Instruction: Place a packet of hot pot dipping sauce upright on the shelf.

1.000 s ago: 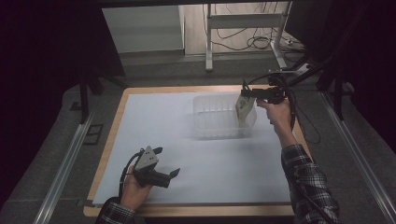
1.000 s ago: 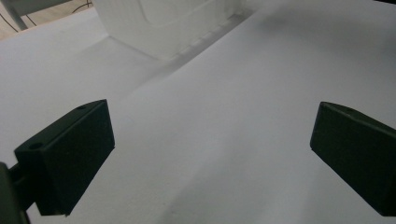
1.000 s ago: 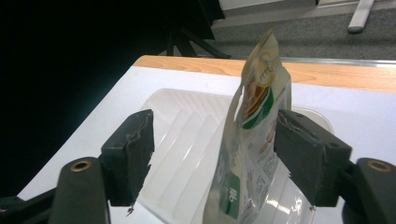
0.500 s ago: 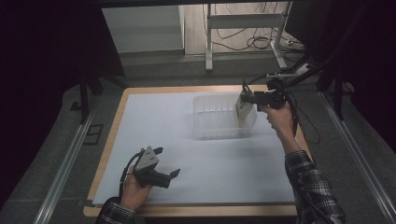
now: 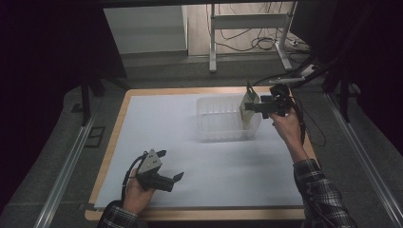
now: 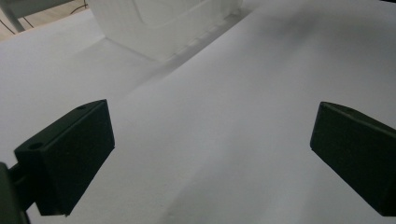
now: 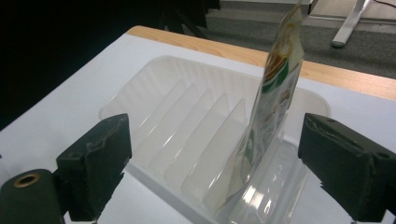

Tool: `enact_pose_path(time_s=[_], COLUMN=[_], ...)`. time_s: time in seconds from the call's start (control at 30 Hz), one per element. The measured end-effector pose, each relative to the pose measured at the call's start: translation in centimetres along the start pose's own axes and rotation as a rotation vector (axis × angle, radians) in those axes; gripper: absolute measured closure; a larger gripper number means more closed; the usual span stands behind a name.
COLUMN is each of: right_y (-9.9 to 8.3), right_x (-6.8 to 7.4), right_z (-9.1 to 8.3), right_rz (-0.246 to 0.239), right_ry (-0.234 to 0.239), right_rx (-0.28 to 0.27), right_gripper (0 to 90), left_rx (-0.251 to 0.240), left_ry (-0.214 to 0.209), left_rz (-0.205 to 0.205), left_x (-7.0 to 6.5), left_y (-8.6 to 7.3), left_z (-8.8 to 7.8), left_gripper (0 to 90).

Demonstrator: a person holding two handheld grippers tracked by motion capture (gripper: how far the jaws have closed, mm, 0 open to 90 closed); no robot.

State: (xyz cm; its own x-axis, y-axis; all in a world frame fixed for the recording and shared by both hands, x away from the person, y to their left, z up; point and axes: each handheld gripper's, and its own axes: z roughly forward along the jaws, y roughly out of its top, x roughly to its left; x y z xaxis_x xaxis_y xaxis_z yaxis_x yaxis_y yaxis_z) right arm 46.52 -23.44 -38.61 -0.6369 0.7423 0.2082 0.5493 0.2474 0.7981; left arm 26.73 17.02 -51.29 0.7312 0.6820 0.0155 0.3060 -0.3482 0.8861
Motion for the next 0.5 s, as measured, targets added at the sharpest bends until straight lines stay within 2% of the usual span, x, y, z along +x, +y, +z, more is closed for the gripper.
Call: enact_pose_path(time_s=[0.27, 0.33, 0.5], right_y=[-0.6, -0.8, -1.3], right_x=[0.9, 1.3, 1.8], right_z=[-0.4, -0.5, -0.9], right_rz=[-0.041, -0.071, -0.107], right_ry=[-0.015, -0.02, -0.008], right_rx=[0.011, 0.017, 0.017], right_gripper=[7.2, 7.2, 6.1], left_rx=[0.0, 0.0, -0.002], left_ry=[-0.006, -0.005, -0.004], left_rz=[-0.012, -0.011, -0.011], left_x=[0.0, 0.0, 0.0], left_y=[0.0, 0.0, 0.1], left_z=[-0.1, -0.1, -0.1], left_gripper=[0.0, 0.0, 0.0])
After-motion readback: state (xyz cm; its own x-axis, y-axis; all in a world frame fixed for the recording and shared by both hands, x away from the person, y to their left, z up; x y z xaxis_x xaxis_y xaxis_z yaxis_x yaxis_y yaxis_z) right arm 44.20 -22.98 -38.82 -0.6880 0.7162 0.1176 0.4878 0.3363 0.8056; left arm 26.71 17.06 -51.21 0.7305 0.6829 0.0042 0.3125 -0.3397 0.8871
